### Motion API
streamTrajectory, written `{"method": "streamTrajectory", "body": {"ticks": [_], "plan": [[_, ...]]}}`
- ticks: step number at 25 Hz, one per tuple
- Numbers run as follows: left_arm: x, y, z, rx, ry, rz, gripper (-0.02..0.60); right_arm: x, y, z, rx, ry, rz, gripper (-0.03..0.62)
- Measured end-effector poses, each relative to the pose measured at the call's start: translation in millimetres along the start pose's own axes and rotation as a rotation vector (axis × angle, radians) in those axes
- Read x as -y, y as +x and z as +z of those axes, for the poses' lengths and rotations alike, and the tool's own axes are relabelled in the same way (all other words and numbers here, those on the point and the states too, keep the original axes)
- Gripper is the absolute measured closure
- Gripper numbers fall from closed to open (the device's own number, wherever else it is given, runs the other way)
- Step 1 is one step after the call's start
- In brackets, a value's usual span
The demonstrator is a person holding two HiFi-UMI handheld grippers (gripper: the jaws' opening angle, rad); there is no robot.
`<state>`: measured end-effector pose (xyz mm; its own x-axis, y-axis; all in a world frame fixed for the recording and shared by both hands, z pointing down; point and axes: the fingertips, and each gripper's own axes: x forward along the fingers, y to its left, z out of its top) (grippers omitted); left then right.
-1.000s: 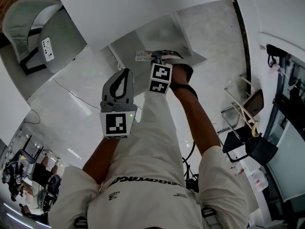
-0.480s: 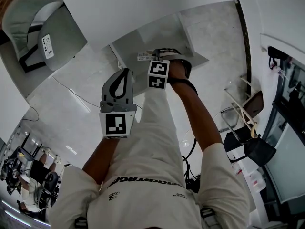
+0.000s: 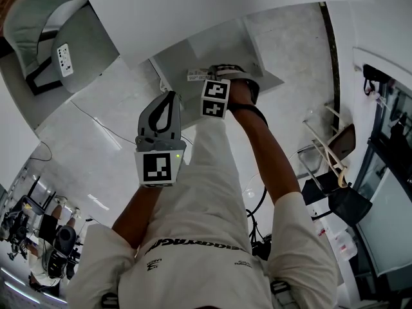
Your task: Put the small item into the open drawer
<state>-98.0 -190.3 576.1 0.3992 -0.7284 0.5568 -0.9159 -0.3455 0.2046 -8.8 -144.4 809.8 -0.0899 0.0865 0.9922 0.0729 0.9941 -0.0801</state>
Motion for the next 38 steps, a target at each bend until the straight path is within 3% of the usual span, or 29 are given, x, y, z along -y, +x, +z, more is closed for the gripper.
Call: {"method": "streamTrajectory", "body": {"ticks": [9,12,30,38], "plan": [[2,-1,1,-0.017,-0.026,0.001,0.584,0,6,-4,0.006,0.016,0.008,0.505],[2,-1,0,-0.015,-0.019,0.001,0.584,2,6,-3,0.014,0.027,0.002,0.454],[10,-13,18,0.011,0.005,0.008,0.584,0,-23,-6,0.024,0.019,-0.048,0.461],[15,-28,37,0.071,0.032,0.024,0.584,-5,-55,0,0.040,0.026,-0.106,0.488]]}}
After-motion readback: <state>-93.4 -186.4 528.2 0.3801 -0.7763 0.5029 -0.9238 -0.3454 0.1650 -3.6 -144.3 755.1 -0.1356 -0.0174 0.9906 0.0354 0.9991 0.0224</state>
